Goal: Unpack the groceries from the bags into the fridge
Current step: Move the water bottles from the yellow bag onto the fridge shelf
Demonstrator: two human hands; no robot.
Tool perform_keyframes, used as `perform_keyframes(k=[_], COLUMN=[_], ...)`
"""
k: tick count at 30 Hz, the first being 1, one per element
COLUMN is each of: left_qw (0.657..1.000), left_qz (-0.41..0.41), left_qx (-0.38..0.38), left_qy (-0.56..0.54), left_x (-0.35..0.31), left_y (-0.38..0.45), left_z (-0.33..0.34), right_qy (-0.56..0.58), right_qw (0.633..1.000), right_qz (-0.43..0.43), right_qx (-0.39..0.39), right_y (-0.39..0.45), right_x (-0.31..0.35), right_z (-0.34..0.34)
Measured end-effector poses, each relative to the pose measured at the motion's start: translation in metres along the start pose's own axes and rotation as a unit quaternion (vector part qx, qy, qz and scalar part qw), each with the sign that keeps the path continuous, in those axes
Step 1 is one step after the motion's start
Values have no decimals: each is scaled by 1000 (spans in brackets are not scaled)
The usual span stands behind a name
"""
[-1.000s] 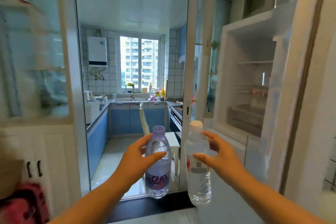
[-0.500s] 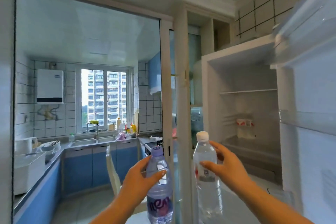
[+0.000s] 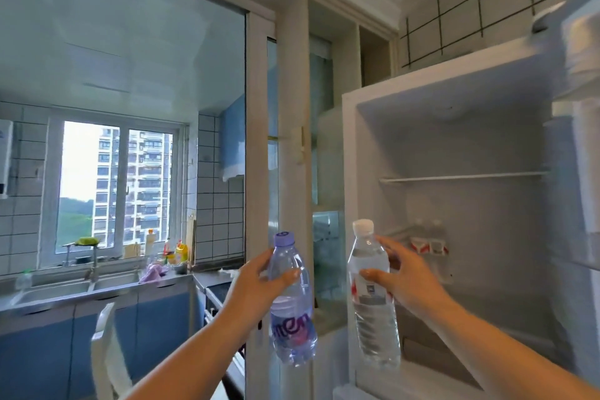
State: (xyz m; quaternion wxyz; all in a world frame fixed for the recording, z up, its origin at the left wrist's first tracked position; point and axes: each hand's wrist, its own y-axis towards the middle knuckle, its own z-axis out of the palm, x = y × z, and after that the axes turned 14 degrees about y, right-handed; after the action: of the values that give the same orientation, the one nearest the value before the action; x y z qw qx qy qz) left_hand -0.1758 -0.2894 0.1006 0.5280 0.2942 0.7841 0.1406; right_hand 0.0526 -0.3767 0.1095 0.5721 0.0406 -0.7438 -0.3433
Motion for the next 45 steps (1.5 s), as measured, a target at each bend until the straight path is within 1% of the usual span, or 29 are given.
perform_keyframes(k=[5, 9, 14, 16, 18, 20, 22, 24, 26, 29, 33, 35, 38, 41, 45], left_qw=[999, 994, 977, 967, 956, 941, 932, 924, 914, 917, 931, 940, 945, 947, 948], left_qz=[31, 55, 123, 143, 146, 153, 164, 169, 164, 160, 160, 160, 147, 149, 133], left_qx=[26, 76, 161, 194, 227, 259, 280, 298, 322, 318, 284, 267, 255, 254, 252], left_qy=[-33, -48, -72, -85, -118, -152, -162, -172, -184, -182, -166, -142, -144, -128, -143], left_x=[30, 48, 50, 46, 42, 35, 26, 17, 8, -1, -9, -12, -9, -3, 4], left_y=[88, 152, 226, 245, 258, 267, 277, 289, 298, 313, 333, 339, 348, 354, 358], left_z=[37, 78, 135, 162, 194, 228, 265, 302, 336, 383, 433, 452, 475, 496, 521], right_qy=[-29, -66, -109, -117, -132, -154, -165, -158, -153, -165, -128, -115, -94, -103, -95], right_qw=[999, 993, 981, 973, 963, 953, 944, 937, 934, 934, 943, 943, 940, 942, 948], right_qz=[-12, -5, 3, 0, 11, 18, 18, 17, 16, 15, 13, 11, 7, 27, 30], right_qx=[-38, -95, -163, -199, -236, -260, -285, -312, -322, -316, -307, -311, -329, -319, -301], right_y=[55, 93, 126, 131, 133, 137, 145, 154, 164, 180, 205, 217, 230, 241, 252], right_x=[-33, -60, -76, -85, -95, -103, -114, -124, -134, -149, -176, -189, -209, -231, -256], right_z=[-11, -26, -56, -74, -94, -115, -138, -161, -182, -212, -252, -268, -285, -295, -306])
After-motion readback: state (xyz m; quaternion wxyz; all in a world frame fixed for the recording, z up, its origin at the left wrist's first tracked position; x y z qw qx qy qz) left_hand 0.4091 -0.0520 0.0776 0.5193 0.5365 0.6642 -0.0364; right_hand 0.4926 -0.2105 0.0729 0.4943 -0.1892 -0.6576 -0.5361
